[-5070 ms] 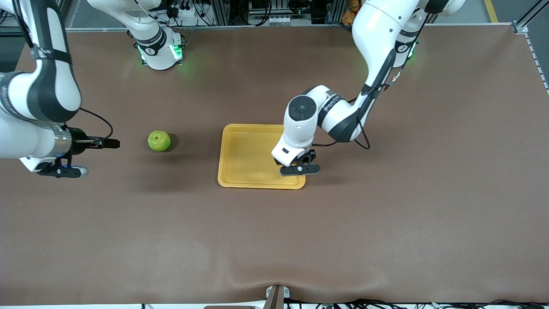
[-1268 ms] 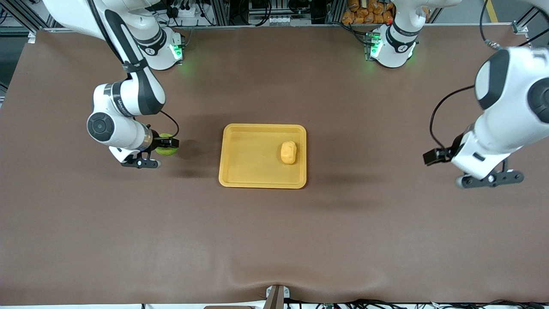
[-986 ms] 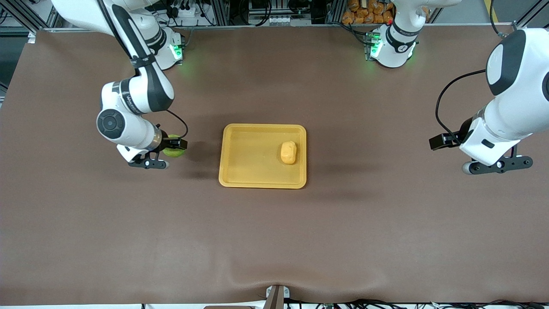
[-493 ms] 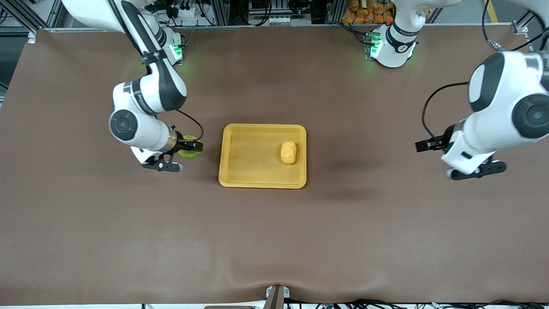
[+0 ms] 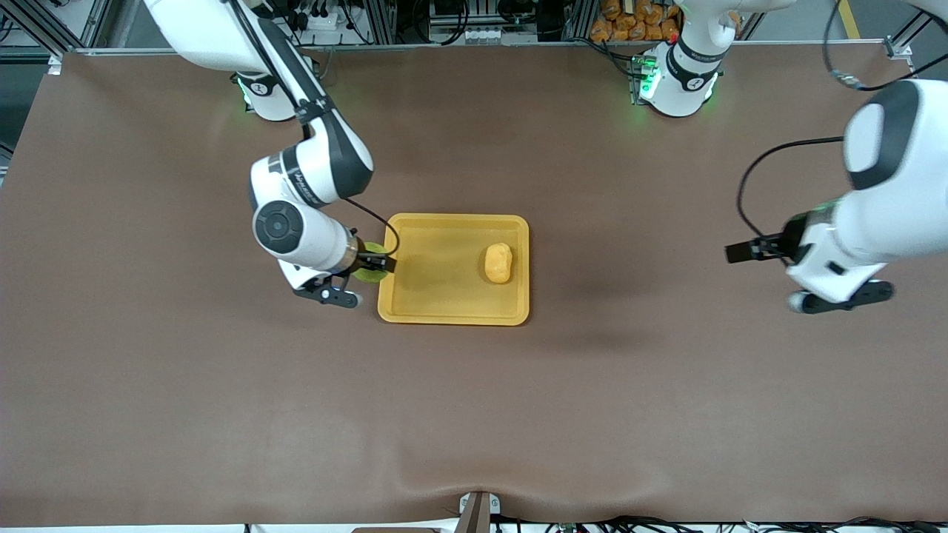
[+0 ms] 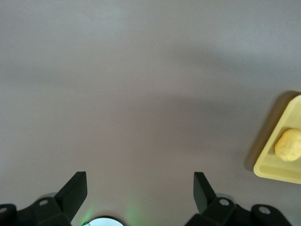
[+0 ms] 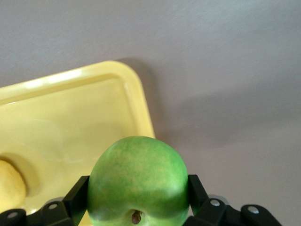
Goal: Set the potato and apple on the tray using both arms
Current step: 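Carry the green apple with the right gripper over the tray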
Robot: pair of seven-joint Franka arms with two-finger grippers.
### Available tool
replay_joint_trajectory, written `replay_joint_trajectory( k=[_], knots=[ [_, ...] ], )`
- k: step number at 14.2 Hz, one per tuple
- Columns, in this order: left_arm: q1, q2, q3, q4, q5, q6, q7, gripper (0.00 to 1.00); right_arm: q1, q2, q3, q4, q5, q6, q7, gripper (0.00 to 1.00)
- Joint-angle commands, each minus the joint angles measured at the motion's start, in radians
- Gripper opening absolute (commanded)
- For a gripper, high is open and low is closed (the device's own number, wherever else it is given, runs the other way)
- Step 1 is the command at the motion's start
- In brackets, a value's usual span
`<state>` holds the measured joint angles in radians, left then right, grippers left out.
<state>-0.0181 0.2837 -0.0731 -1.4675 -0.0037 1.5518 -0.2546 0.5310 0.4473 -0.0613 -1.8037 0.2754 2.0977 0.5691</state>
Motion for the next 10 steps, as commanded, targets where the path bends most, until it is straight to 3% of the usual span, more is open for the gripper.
replay_joint_trajectory(
  k=[1, 5, 10],
  knots=[
    [0.053, -0.003, -0.004, 0.027, -0.019, -0.021, 0.078, 1.00, 0.021, 0.051, 0.001, 0.049, 0.028, 0.001, 0.037, 0.00],
    [0.047, -0.004, -0.011, 0.027, 0.011, 0.032, 0.120, 1.00, 0.053, 0.093, 0.001, 0.053, 0.030, 0.033, 0.103, 0.00],
    [0.024, -0.092, -0.016, 0.027, 0.013, 0.090, 0.110, 1.00, 0.089, 0.136, 0.003, 0.055, 0.028, 0.106, 0.150, 0.00]
  ],
)
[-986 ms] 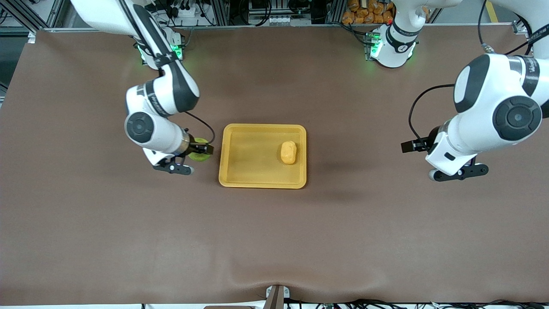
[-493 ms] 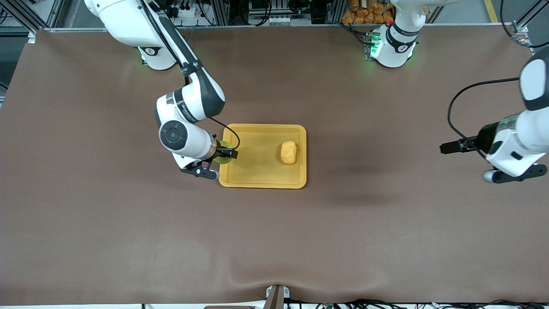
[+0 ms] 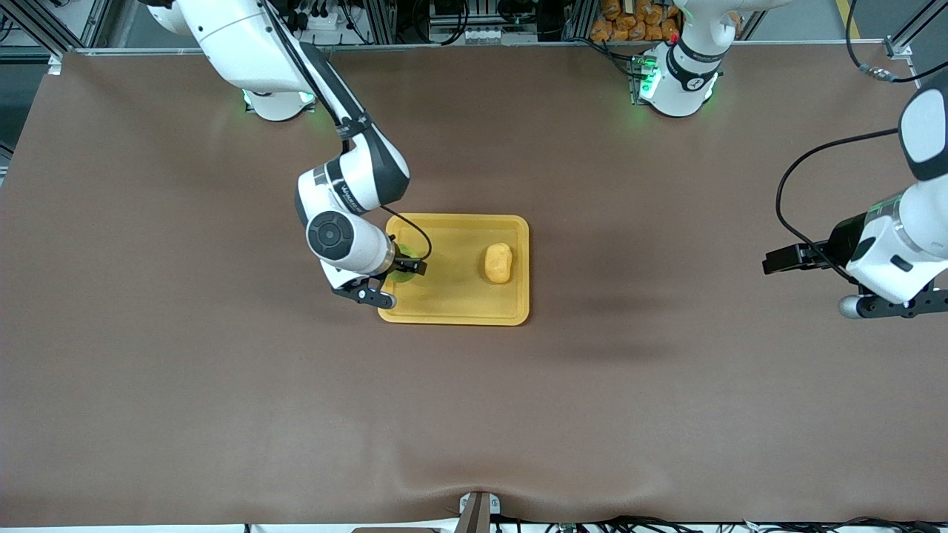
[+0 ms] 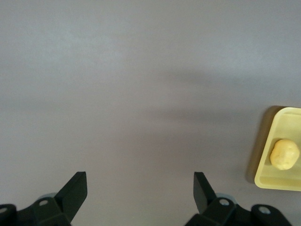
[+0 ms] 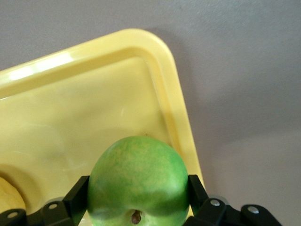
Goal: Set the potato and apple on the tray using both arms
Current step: 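Carry the green apple with the right gripper over the tray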
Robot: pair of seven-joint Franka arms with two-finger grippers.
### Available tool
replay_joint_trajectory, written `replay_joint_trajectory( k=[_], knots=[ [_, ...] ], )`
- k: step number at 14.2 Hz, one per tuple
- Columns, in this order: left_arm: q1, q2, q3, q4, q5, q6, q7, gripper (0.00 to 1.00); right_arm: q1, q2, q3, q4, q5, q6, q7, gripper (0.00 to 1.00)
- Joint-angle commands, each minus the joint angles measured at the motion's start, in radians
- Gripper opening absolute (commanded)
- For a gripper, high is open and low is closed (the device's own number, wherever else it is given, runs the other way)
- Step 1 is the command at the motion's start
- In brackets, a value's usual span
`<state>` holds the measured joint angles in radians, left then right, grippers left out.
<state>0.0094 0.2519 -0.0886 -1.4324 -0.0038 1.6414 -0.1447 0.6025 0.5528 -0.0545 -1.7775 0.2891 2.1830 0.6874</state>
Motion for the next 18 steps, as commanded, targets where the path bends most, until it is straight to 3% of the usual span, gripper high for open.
replay_joint_trajectory(
  k=[1, 4, 8, 9, 10, 14, 18],
  knots=[
    [-0.003, -0.092, 0.000, -0.017, 0.016, 0.001, 0.005, 1.00, 0.020, 0.038, -0.005, 0.029, 0.015, 0.026, 0.032, 0.00],
    [-0.022, -0.200, 0.050, -0.060, 0.016, -0.040, 0.040, 1.00, 0.029, 0.055, -0.004, 0.027, 0.016, 0.047, 0.035, 0.00],
    [-0.067, -0.272, 0.099, -0.160, 0.036, -0.083, 0.129, 1.00, 0.034, 0.073, -0.004, 0.027, 0.016, 0.060, 0.057, 0.00],
    [-0.075, -0.276, 0.104, -0.166, 0.056, -0.087, 0.175, 1.00, 0.031, 0.075, -0.004, 0.029, 0.015, 0.058, 0.057, 0.37],
    [-0.075, -0.278, 0.104, -0.157, 0.062, -0.098, 0.216, 1.00, 0.031, 0.081, -0.004, 0.029, 0.016, 0.058, 0.057, 0.99],
    [-0.086, -0.280, 0.099, -0.143, 0.054, -0.141, 0.231, 1.00, 0.031, 0.068, -0.005, 0.055, 0.013, 0.028, 0.050, 1.00],
    [-0.037, -0.286, 0.096, -0.126, 0.035, -0.181, 0.226, 1.00, 0.016, 0.059, -0.011, 0.200, 0.013, -0.181, 0.053, 1.00]
  ],
)
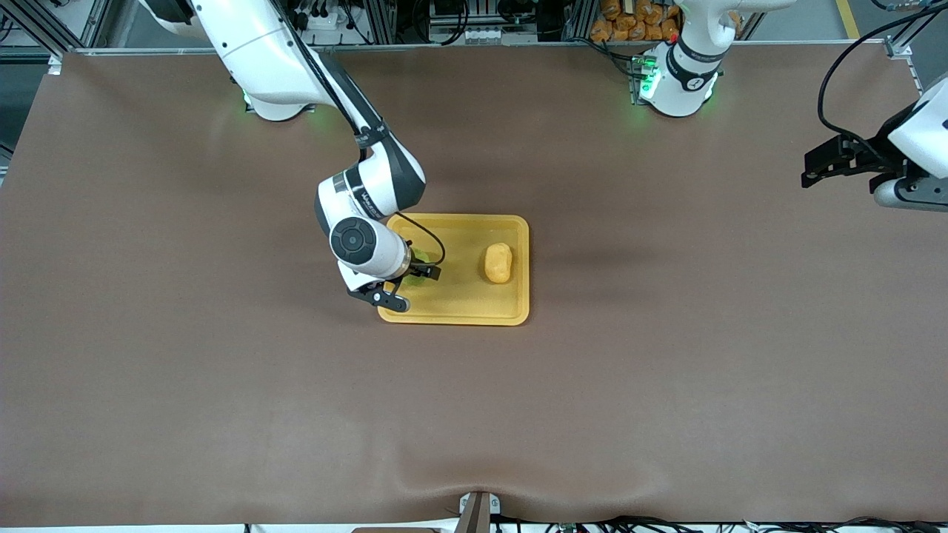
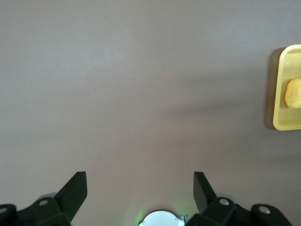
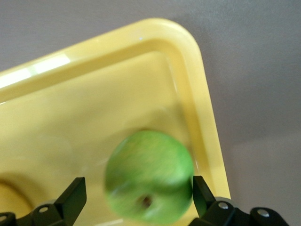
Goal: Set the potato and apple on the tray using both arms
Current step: 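Lower the apple onto the tray and open the right gripper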
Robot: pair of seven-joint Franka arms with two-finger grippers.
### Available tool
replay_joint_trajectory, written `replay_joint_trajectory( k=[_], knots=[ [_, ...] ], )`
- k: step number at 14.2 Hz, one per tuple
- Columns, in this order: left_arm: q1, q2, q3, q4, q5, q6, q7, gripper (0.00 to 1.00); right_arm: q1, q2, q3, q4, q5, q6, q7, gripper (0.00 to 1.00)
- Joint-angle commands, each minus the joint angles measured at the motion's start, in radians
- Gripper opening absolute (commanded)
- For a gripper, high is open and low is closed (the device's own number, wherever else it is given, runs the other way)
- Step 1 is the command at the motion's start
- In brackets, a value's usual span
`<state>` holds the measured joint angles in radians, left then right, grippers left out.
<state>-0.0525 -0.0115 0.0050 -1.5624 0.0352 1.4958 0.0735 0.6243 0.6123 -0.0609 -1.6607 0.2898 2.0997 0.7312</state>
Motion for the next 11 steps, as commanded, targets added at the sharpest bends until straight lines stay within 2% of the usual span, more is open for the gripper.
replay_joint_trajectory(
  k=[1, 4, 8, 11],
  knots=[
    [0.034, -0.024, -0.002, 0.002, -0.018, -0.035, 0.003, 1.00, -0.008, -0.005, -0.008, 0.108, 0.012, -0.131, 0.010, 1.00],
    [0.033, -0.021, 0.000, -0.002, -0.020, -0.025, -0.024, 1.00, -0.046, -0.009, -0.010, 0.186, 0.008, -0.211, 0.007, 1.00],
    [0.026, -0.018, -0.002, -0.002, -0.020, -0.005, -0.038, 1.00, -0.129, -0.006, -0.010, 0.358, -0.006, -0.421, 0.001, 1.00],
    [0.025, -0.011, -0.005, -0.002, 0.002, 0.000, -0.038, 1.00, -0.195, -0.016, -0.010, 0.421, -0.040, -0.486, -0.001, 1.00]
  ],
)
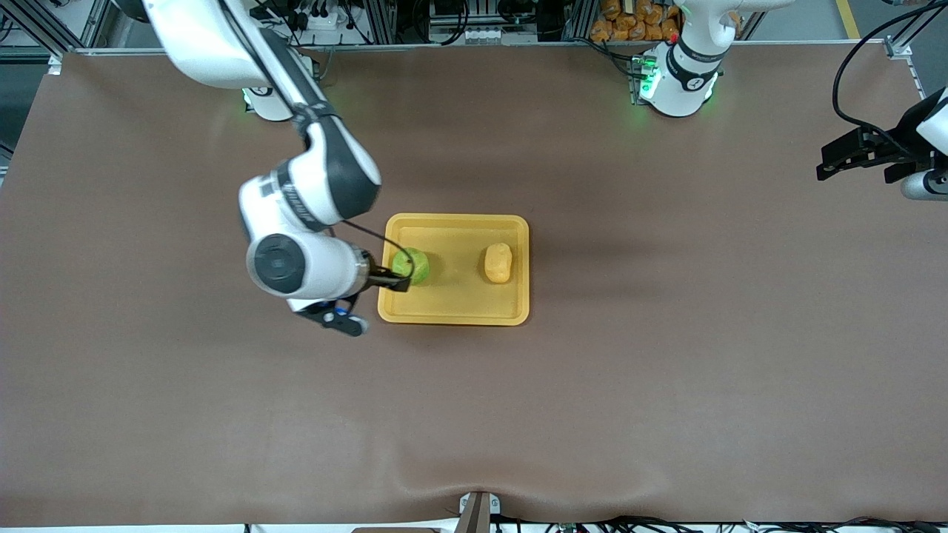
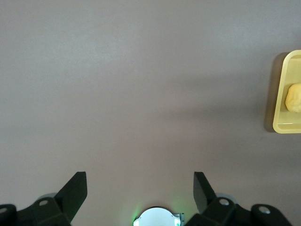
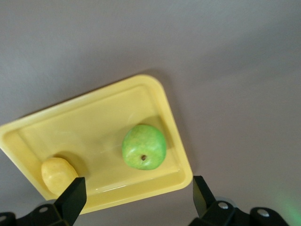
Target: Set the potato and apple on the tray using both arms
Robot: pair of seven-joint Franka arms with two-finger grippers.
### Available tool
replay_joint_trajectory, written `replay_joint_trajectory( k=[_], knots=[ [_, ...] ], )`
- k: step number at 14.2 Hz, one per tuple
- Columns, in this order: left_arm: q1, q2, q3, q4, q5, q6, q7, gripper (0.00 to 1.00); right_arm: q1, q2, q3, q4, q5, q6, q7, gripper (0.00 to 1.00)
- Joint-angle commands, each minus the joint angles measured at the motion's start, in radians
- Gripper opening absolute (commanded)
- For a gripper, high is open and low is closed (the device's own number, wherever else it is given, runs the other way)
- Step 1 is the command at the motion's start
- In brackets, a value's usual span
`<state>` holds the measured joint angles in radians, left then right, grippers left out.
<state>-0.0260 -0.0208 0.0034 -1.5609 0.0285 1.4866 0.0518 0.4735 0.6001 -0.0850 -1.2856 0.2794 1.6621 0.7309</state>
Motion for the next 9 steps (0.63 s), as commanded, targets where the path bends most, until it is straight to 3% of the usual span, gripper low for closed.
replay_joint_trajectory(
  k=[1, 4, 9],
  knots=[
    [-0.002, 0.004, -0.003, -0.001, 0.007, 0.011, -0.017, 1.00, -0.071, -0.025, 0.016, 0.054, -0.051, -0.062, -0.005, 1.00],
    [-0.005, 0.004, -0.006, -0.001, -0.001, 0.034, -0.018, 1.00, -0.121, -0.077, 0.016, 0.054, -0.107, -0.067, -0.015, 1.00],
    [-0.003, 0.005, -0.026, -0.005, 0.004, 0.049, -0.018, 1.00, -0.229, -0.158, 0.017, 0.055, -0.109, -0.087, -0.021, 1.00]
  ],
)
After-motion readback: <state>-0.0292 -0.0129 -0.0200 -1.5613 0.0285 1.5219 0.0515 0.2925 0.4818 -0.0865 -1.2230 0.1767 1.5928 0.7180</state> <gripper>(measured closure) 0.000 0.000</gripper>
